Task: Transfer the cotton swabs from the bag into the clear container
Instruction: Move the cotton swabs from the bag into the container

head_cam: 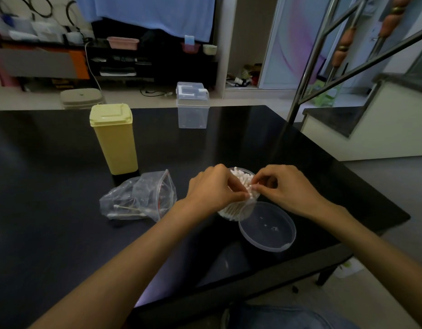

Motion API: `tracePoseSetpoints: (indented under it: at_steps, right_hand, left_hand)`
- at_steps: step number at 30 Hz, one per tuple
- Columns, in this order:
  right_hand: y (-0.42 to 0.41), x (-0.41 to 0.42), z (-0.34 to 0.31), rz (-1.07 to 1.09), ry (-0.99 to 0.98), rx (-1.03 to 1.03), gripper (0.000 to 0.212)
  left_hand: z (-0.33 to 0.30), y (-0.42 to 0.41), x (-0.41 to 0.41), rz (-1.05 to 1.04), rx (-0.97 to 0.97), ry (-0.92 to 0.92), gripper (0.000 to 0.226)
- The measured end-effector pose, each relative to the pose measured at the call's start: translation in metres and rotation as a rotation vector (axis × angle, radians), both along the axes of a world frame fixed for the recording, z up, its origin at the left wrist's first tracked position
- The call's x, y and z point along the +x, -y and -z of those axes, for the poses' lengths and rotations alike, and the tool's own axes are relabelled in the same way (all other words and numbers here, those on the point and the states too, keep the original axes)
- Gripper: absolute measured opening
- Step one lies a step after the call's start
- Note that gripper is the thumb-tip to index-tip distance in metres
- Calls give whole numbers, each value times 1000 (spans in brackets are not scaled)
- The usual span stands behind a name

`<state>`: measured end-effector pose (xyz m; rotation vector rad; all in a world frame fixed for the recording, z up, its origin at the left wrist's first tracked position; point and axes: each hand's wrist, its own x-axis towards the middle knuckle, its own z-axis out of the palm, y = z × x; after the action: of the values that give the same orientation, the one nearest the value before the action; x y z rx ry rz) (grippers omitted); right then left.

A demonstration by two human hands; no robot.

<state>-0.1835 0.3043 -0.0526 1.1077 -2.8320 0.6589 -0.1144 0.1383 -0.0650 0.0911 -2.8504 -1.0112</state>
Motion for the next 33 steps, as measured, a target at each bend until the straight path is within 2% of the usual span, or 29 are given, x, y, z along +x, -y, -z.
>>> tracePoseSetpoints:
  at_steps: [5,8,13,16,19,21,23,27,31,33]
  right_hand:
    - [5,2,-6,9,-31,105,13]
    - [5,1,-9,-17,38,139,14]
    - [0,-7,-10,91,255,-217,10]
    - [-2,-12,0,119,347,-180,11]
    - [-1,-14,10,154,366,-230,16]
    - [-1,-13,10,160,283,-249,16]
    - [-3,-9,3,153,112,-245,18]
    - [-5,-1,-19,38,-224,-55,19]
    - [5,2,-21,-1,-311,165,20]
    - [13,3,-11,-20,-265,222,19]
  left_hand:
    - [3,-1,3,-37,-36,-24,19]
    - [3,-1,4,7,-137,-64,22]
    - [0,5,0,48,-88,-2,20]
    - [-8,7,-6,90,-66,77,19]
    - [-17,10,-17,161,-117,152,20]
    - [-23,11,-23,216,-168,198,21]
    - [-28,10,-27,256,-237,236,24]
    - [-33,15,-25,213,-270,195,24]
    - [-26,24,-16,144,-299,129,29]
    - [-19,25,-13,142,-305,110,34]
